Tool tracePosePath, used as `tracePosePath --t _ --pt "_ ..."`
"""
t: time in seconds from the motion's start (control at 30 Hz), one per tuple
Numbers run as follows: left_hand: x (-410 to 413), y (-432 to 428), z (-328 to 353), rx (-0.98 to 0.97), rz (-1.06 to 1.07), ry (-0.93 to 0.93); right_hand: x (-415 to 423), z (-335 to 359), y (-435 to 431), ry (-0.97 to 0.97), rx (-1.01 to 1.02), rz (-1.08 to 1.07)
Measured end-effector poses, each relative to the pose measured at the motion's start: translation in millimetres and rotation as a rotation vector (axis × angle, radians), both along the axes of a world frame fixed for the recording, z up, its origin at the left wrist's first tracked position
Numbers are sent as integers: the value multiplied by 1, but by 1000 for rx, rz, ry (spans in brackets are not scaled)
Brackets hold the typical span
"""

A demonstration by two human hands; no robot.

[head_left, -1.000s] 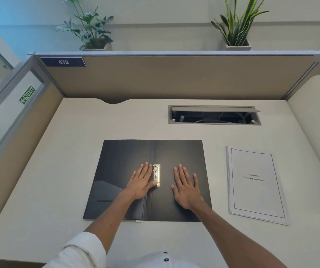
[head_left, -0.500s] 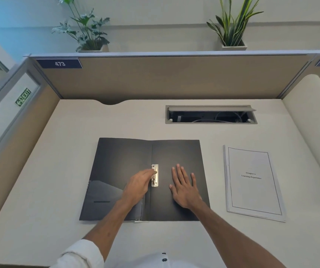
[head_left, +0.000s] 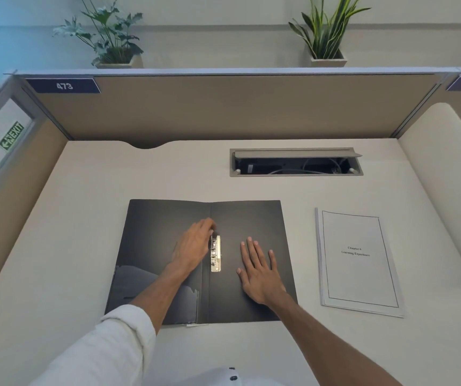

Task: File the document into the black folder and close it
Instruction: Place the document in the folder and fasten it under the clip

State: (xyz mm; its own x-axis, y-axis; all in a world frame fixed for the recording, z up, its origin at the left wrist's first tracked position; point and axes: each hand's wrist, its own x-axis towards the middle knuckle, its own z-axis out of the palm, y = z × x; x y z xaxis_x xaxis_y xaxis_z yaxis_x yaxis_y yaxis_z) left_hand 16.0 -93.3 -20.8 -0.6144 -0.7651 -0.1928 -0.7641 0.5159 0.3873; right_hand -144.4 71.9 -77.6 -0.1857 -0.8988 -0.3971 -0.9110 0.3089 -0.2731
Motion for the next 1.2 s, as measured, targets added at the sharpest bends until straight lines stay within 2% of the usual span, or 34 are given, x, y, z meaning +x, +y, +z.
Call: tracePosePath --t 0.17,0.27,0.5,0.67,1.03,1.2 --pt "6 1 -9 -97 -160 -225 0 -1 0 9 1 2" --pt "8 6 -13 -102 -191 -279 0 1 -1 -4 17 1" --pt "-1 24 -13 -103 -120 -240 -12 15 3 -79 -26 -21" --pt "-41 56 -7 -82 -115 -135 -44 25 34 -24 -129 -104" --pt "-184 157 -4 98 -206 12 -172 46 125 126 -167 -486" --pt "-228 184 -4 190 -137 -52 -214 52 146 97 -204 -866"
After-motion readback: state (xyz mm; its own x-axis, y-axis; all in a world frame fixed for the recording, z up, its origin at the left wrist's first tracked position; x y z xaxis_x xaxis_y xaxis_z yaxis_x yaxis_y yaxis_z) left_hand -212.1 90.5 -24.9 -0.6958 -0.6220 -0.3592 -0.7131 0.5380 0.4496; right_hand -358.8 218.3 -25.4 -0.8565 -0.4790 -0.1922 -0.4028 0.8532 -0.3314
